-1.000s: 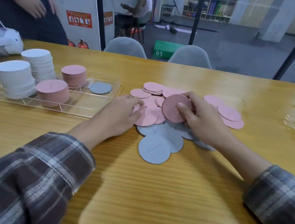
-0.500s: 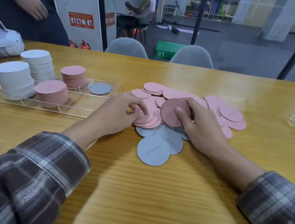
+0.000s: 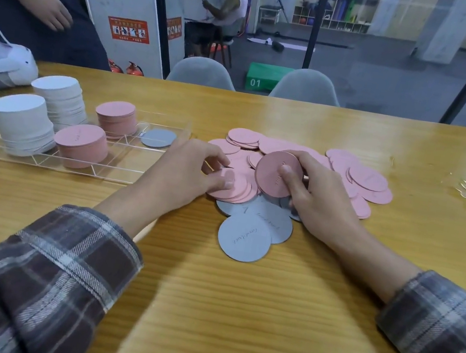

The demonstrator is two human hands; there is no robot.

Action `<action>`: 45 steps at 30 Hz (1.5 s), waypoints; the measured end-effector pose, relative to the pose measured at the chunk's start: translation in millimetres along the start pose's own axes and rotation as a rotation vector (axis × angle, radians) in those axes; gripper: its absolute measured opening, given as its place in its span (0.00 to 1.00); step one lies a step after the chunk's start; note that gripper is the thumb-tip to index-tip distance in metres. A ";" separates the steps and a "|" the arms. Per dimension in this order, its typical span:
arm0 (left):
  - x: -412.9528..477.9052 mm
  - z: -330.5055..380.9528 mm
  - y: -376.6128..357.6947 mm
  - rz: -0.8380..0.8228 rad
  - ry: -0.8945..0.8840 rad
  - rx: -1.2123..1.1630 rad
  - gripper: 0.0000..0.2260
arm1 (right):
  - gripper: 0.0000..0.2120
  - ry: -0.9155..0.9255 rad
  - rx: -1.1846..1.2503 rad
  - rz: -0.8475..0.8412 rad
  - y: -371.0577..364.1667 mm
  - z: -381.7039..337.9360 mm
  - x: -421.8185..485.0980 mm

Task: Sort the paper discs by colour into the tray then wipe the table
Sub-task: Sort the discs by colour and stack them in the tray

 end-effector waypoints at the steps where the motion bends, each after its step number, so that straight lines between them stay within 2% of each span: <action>1: -0.6 0.8 0.8 0.008 -0.004 0.004 0.12 | 0.13 0.000 0.000 0.001 -0.1 -0.1 0.1; 10: -2.6 13.2 8.6 0.066 -0.078 0.076 0.17 | 0.12 -0.005 -0.007 -0.003 0.6 -1.7 -0.2; 12: -0.4 10.0 10.7 0.031 -0.018 -0.030 0.12 | 0.12 -0.011 0.011 0.002 1.1 -1.4 -0.1; 16: 1.6 1.7 5.0 -0.133 0.113 -0.387 0.05 | 0.08 -0.007 0.045 0.001 2.6 -4.9 -0.8; 21: -5.6 13.0 -8.2 -0.134 0.169 -0.551 0.04 | 0.12 -0.004 0.133 -0.035 -2.8 -16.1 -2.4; 28: -7.3 18.8 -11.2 -0.008 0.138 -0.438 0.05 | 0.15 -0.033 0.188 -0.079 -7.3 -15.6 -3.5; 34: -6.4 25.6 -9.7 0.044 0.025 -0.310 0.05 | 0.13 0.070 0.034 -0.095 -7.9 -19.8 -2.6; 36: -4.0 24.0 -4.6 0.038 -0.017 -0.183 0.05 | 0.13 0.067 0.019 -0.068 -4.4 -18.8 -2.3; 39: -0.1 6.7 -0.7 -0.015 0.020 0.072 0.15 | 0.14 0.050 -0.039 -0.013 3.6 -15.3 -1.6; 41: -1.1 -0.9 -3.8 -0.077 0.048 0.127 0.21 | 0.15 0.048 -0.081 -0.028 3.1 -14.5 -1.3; 45: -1.5 3.2 0.9 -0.031 0.051 0.104 0.21 | 0.16 0.040 -0.112 -0.074 -2.9 -12.6 -1.9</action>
Point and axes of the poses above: each hand's wrist, its own x-axis towards the middle knuckle, its own y-axis out of the back of the hand, z = x × y, the point moved 9 cm from there along x, towards the middle knuckle, and after that the axes turned 6 degrees about y, right-handed, at the moved point
